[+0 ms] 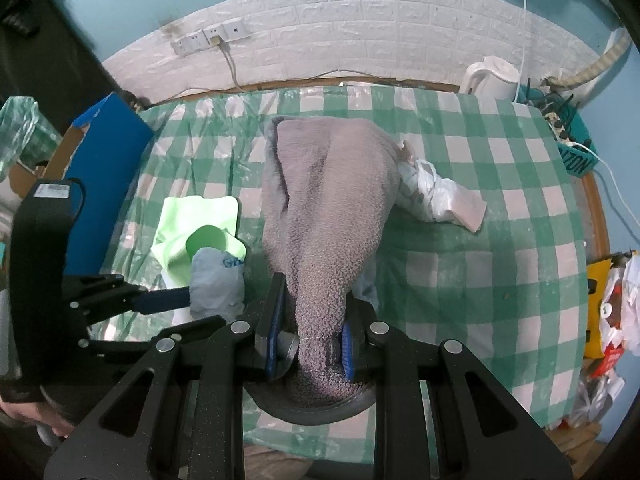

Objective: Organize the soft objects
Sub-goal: 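Lift the striped sock with the left gripper while the right holds the grey towel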

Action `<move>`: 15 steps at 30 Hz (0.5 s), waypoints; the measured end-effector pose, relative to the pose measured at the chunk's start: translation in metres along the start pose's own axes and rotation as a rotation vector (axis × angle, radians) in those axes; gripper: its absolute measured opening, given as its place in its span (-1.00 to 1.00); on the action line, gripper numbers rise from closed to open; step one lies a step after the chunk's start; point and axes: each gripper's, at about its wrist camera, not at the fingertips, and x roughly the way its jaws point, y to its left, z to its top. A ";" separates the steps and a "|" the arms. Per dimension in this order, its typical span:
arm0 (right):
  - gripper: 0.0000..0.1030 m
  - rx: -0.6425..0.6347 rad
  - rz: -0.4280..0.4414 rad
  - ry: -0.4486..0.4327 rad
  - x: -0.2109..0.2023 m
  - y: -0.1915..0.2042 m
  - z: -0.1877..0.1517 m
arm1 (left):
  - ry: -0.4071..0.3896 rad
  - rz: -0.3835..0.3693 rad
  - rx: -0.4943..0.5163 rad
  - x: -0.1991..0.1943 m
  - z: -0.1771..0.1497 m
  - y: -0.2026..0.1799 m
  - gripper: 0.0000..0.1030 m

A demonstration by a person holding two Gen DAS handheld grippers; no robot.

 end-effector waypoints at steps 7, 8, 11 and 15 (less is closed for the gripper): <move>-0.58 -0.003 -0.001 -0.012 -0.005 0.003 0.002 | -0.055 -0.003 0.054 -0.026 -0.001 -0.005 -0.32; -0.58 -0.004 -0.001 -0.016 -0.007 0.004 0.002 | -0.063 -0.001 0.058 -0.030 -0.002 -0.004 -0.32; -0.58 -0.008 0.002 -0.025 -0.011 0.007 0.004 | -0.087 0.013 0.067 -0.040 -0.003 -0.003 -0.32; -0.58 -0.018 0.006 -0.037 -0.016 0.014 0.006 | -0.117 0.034 0.070 -0.053 -0.004 0.001 -0.32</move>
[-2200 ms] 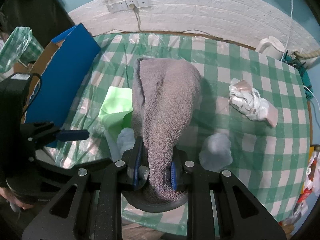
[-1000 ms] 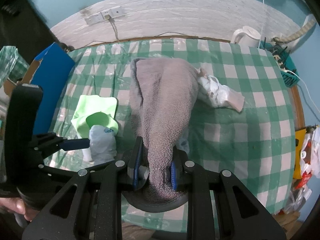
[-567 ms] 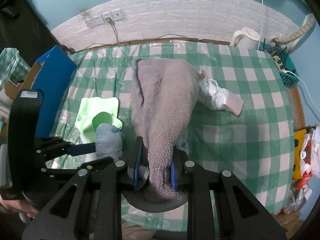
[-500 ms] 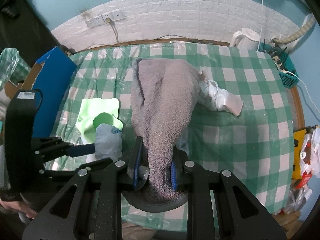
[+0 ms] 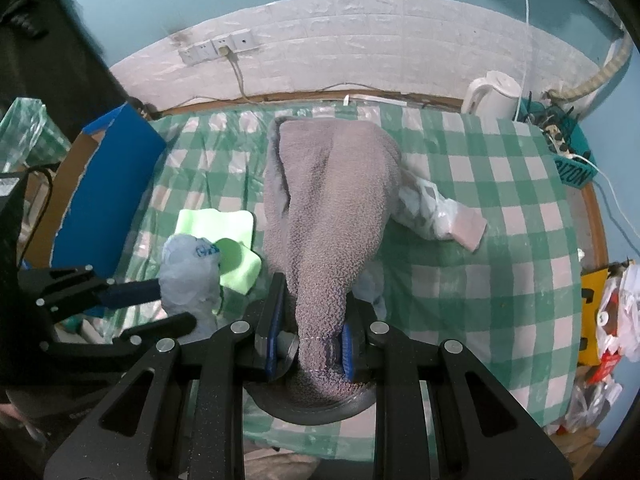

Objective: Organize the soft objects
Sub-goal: 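Lift the striped sock with the left gripper while the right holds the grey towel, then carry the striped sock with the left gripper while the right carries the towel over the box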

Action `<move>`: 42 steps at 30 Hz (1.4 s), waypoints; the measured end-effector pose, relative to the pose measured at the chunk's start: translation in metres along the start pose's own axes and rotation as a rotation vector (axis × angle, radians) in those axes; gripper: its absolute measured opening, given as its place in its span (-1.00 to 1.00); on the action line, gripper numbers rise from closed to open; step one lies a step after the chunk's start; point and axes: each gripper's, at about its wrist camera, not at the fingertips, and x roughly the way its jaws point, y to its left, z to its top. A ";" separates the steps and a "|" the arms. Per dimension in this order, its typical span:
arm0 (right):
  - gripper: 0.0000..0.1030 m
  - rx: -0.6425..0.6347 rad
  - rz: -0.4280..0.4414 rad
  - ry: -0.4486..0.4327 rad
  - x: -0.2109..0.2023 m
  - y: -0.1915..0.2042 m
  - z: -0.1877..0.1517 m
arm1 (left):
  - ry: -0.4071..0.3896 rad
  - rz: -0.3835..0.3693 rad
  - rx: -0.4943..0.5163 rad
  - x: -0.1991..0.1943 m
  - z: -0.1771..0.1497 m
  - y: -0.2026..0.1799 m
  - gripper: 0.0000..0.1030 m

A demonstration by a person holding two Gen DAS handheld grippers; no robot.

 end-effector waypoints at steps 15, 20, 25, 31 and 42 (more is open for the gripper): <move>-0.58 -0.060 0.005 -0.018 -0.012 0.034 0.011 | -0.121 0.096 -0.021 -0.047 0.006 0.027 -0.33; -0.58 -0.087 0.015 -0.021 -0.012 0.050 0.016 | -0.137 0.120 -0.040 -0.057 0.001 0.041 -0.33; -0.58 -0.108 0.029 -0.027 -0.013 0.068 0.022 | -0.154 0.144 -0.058 -0.067 -0.003 0.055 -0.33; -0.58 -0.147 0.050 -0.032 -0.014 0.094 0.031 | -0.180 0.174 -0.072 -0.080 -0.008 0.071 -0.33; -0.58 -0.215 0.093 -0.023 -0.006 0.146 0.051 | -0.212 0.200 -0.147 -0.103 -0.024 0.115 -0.33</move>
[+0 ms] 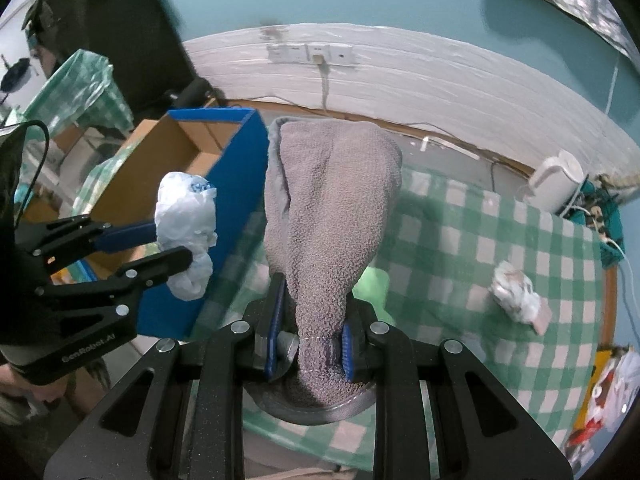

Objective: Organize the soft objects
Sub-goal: 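Carry the striped sock with the left gripper while the right carries the towel over the box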

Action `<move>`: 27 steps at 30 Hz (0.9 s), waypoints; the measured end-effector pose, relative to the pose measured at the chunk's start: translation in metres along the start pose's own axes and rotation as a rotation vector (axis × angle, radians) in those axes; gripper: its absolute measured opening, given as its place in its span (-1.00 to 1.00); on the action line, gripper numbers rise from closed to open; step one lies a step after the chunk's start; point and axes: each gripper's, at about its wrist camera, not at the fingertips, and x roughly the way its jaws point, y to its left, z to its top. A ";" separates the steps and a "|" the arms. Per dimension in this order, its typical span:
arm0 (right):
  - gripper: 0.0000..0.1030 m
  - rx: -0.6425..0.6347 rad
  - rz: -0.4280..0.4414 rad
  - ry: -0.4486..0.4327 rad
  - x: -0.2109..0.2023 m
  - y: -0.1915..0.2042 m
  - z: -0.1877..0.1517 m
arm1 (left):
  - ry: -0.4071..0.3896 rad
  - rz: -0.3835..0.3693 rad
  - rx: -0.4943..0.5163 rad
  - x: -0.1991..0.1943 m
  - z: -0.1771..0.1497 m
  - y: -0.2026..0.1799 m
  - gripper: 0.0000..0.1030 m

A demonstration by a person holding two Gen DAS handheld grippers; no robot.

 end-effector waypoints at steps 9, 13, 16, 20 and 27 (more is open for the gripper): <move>-0.58 -0.062 0.036 0.011 0.016 0.044 0.026 | -0.023 0.025 -0.060 -0.012 -0.006 0.041 -0.33; -0.58 -0.078 0.051 0.020 0.023 0.061 0.035 | -0.027 0.039 -0.089 -0.015 -0.011 0.061 -0.33; -0.57 -0.092 0.060 0.021 0.026 0.074 0.043 | -0.031 0.053 -0.105 -0.017 -0.014 0.074 -0.33; -0.57 -0.121 0.073 0.025 0.034 0.097 0.054 | -0.034 0.063 -0.130 -0.019 -0.017 0.091 -0.33; -0.57 -0.155 0.100 0.053 0.052 0.130 0.066 | -0.029 0.085 -0.176 -0.020 -0.027 0.119 -0.33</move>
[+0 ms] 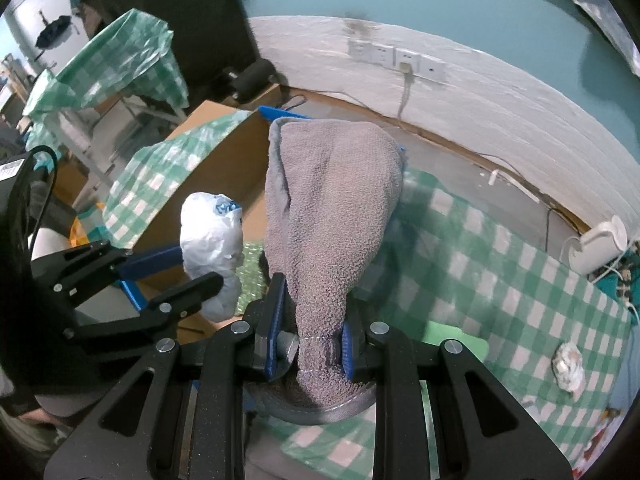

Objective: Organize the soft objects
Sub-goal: 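Carry the striped sock with the left gripper while the right carries the towel over the box, then open the left gripper to drop the sock while the right releases the towel into the box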

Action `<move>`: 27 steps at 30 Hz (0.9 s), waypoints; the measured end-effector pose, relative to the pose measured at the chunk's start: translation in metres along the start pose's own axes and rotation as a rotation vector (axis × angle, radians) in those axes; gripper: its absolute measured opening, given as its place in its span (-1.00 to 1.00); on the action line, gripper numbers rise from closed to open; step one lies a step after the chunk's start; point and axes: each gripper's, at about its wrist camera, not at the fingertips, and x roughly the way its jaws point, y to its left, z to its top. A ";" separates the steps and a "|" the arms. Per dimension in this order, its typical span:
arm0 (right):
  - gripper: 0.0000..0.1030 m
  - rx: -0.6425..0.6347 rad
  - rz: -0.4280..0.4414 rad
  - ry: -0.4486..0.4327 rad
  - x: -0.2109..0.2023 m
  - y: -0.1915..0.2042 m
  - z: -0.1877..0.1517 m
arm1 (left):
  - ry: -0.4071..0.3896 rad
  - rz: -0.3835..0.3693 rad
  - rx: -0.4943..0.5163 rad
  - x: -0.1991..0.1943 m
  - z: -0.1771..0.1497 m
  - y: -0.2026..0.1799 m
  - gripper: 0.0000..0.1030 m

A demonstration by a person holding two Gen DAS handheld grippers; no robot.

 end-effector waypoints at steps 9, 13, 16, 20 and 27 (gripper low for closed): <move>-0.57 -0.035 0.018 0.041 0.029 0.027 0.016 | 0.009 0.048 -0.037 0.004 -0.005 0.033 -0.33; -0.57 -0.050 0.026 0.063 0.043 0.036 0.020 | 0.015 0.067 -0.058 0.006 -0.007 0.048 -0.32; -0.44 -0.062 0.035 0.080 0.052 0.044 0.022 | 0.021 0.086 -0.074 0.009 -0.008 0.057 -0.30; -0.12 -0.067 0.027 0.091 0.061 0.049 0.023 | 0.039 0.104 -0.092 0.015 -0.012 0.065 -0.22; 0.11 -0.062 -0.005 0.074 0.060 0.046 0.024 | 0.046 0.129 -0.090 0.015 -0.013 0.068 0.04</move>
